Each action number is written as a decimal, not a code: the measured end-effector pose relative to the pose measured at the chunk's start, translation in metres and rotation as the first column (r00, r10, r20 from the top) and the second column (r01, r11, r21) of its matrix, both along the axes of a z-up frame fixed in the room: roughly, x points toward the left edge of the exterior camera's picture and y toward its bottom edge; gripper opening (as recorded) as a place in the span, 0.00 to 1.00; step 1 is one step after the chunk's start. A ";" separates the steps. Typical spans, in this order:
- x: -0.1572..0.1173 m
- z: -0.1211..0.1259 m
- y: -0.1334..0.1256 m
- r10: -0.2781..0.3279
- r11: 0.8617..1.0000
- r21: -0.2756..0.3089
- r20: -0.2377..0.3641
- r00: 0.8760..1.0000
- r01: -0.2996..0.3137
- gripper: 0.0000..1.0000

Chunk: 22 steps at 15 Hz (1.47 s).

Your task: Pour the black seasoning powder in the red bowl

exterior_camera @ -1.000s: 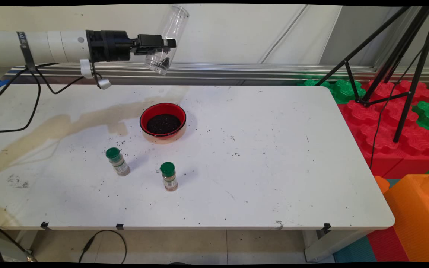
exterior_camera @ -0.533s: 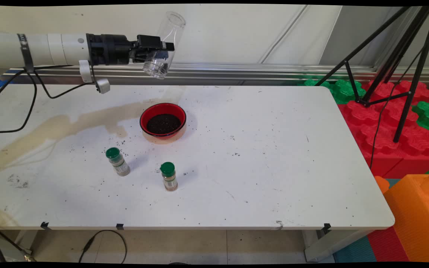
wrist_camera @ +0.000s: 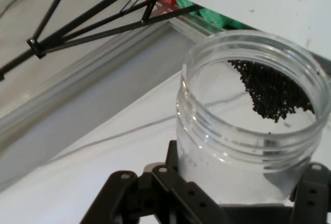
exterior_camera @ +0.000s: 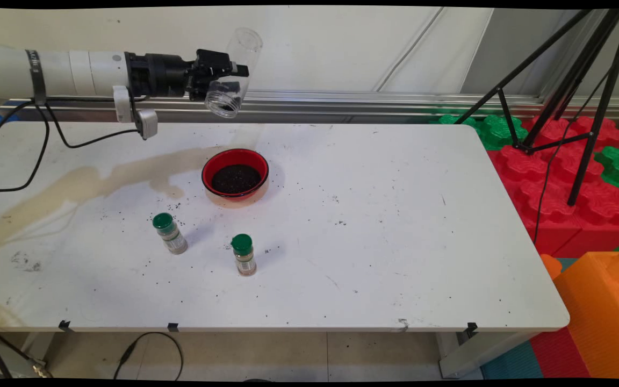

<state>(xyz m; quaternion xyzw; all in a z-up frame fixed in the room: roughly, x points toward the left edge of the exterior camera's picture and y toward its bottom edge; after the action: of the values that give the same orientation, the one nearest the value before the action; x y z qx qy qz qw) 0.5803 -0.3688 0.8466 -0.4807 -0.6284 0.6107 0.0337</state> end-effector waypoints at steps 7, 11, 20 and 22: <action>0.002 0.000 0.000 0.098 0.980 0.185 -0.141 0.985 -0.071 0.00; 0.003 0.002 0.000 0.181 0.945 0.313 -0.243 0.953 -0.100 0.00; 0.006 0.009 0.000 0.413 0.792 0.608 -0.458 0.787 -0.062 0.00; 0.006 0.011 0.000 0.455 0.757 0.652 -0.480 0.750 -0.042 0.00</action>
<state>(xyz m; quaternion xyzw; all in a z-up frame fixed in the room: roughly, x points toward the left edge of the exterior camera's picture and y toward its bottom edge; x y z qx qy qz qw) 0.5867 -0.3687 0.8574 -0.1254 -0.8041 0.4974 0.3003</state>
